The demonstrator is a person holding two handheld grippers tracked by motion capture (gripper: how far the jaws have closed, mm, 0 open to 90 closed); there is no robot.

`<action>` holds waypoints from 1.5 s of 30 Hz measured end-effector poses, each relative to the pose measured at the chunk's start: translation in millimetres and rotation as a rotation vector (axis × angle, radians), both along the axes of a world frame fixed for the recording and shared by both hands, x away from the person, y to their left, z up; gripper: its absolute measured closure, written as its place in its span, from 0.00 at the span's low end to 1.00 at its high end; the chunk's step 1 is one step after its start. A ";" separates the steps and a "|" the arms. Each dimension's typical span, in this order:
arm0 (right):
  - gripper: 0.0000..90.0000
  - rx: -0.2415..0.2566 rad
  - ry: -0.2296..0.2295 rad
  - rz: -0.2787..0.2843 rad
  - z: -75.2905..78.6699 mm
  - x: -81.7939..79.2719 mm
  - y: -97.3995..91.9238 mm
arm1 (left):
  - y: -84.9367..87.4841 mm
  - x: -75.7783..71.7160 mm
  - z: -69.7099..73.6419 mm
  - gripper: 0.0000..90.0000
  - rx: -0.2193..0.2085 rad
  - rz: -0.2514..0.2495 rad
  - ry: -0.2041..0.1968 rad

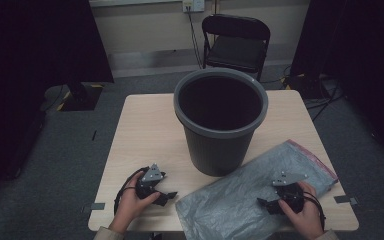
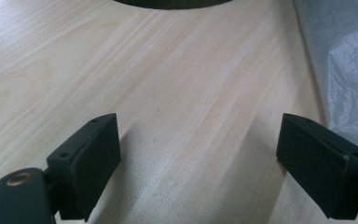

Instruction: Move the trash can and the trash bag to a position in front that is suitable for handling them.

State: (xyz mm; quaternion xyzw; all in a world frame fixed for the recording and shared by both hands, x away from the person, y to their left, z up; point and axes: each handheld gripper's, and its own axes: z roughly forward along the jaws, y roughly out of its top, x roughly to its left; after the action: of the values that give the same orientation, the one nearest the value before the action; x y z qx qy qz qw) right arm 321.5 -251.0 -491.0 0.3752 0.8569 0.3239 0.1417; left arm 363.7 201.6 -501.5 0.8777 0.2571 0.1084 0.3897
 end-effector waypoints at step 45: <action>0.17 -0.013 0.046 -0.171 18.9 73.7 -37.9 | -0.1 0.0 0.0 0.14 0.000 0.000 0.000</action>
State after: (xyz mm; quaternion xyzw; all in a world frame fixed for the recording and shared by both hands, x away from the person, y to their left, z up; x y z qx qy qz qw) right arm 395.2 -288.8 -472.1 0.4533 0.8268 0.2965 0.1515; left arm 363.6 201.5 -501.6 0.8776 0.2572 0.1084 0.3898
